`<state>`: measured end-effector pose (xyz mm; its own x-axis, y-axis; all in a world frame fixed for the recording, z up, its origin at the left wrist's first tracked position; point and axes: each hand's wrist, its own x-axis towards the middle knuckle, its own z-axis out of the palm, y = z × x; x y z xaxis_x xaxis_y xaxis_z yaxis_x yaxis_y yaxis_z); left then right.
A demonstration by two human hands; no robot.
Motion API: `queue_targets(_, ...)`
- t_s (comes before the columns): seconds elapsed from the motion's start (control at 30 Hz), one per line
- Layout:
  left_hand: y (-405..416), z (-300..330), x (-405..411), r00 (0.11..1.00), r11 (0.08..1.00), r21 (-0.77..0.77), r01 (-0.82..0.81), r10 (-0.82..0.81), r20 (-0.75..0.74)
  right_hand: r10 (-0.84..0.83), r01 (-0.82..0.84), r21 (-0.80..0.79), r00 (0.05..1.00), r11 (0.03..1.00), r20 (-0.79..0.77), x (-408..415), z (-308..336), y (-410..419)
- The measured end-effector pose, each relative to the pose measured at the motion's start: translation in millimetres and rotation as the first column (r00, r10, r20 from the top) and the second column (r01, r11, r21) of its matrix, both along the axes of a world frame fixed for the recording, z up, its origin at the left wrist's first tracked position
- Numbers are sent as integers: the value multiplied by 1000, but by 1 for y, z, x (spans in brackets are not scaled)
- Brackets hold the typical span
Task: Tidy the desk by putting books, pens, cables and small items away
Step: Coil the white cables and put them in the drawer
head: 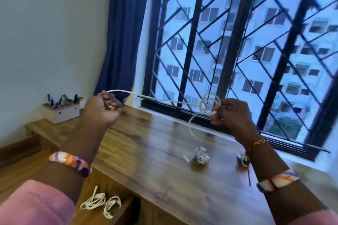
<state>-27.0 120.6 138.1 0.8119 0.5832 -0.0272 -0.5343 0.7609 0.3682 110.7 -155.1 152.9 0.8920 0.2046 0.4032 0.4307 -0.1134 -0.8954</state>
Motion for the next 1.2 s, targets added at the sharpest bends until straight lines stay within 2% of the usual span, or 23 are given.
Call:
queue_targets(0.1,-36,6,1,992,997,65,-46,54,-115,65,-45,149,989,988,-132,-24,13,-24)
queue_targets(0.13,-50,5,3,976,981,190,-44,83,-203,86,-55,188,983,981,-165,-34,18,-32)
queue_targets(0.17,-66,4,6,939,923,384,-3,135,-317,106,-64,220,977,973,-183,-40,21,-40)
queue_targets(0.2,-80,3,7,877,799,594,97,214,-431,129,-78,245,972,966,-197,-44,23,-45)
queue_targets(0.23,-94,2,9,804,616,755,227,319,-502,147,-94,259,970,961,-195,-48,26,-52)
queue_targets(0.27,-107,3,9,751,428,843,326,424,-506,167,-112,274,969,955,-184,-54,30,-58)
queue_targets(0.3,-120,5,10,736,274,893,358,505,-450,185,-131,291,969,948,-166,-57,33,-63)
queue_targets(0.33,-131,12,11,746,167,932,321,561,-358,202,-149,308,968,940,-146,-58,37,-68)
queue_targets(0.4,-150,29,9,812,70,976,206,545,-211,225,-178,305,966,936,-128,-60,41,-68)
queue_targets(0.47,-174,55,8,936,96,986,133,314,-157,258,-217,294,960,931,-108,-57,48,-65)
queue_targets(0.5,-183,66,15,960,93,985,147,228,-165,275,-239,287,957,928,-94,-54,52,-63)
queue_targets(0.57,-191,81,32,974,75,990,118,187,-130,304,-273,291,951,917,-66,-45,62,-59)
queue_targets(0.7,-183,101,80,985,171,985,-14,171,-16,324,-299,312,946,902,-28,-8,85,-67)
queue_targets(0.77,-182,111,109,993,92,995,-28,120,17,320,-276,352,945,894,-72,20,98,-73)
queue_targets(0.83,-181,120,137,997,5,1000,-23,73,23,356,-252,482,925,839,-135,47,113,-81)
queue_targets(0.93,-169,123,178,989,-17,1000,-19,143,21,448,-232,725,886,648,-117,84,128,-104)
queue_targets(1.0,-159,119,206,962,-27,998,-57,267,62,494,-242,827,868,508,-49,108,128,-119)
queue_targets(1.03,-156,116,217,935,-65,995,-78,342,96,502,-256,847,865,466,-15,118,127,-122)
queue_targets(1.1,-154,113,237,881,-146,984,-103,447,158,473,-263,852,881,452,21,137,123,-124)
queue_targets(1.17,-154,114,252,856,-100,983,-154,483,183,438,-261,853,898,452,43,151,121,-121)
queue_targets(1.2,-151,114,261,854,-23,980,-197,487,183,427,-267,854,902,447,59,155,121,-118)
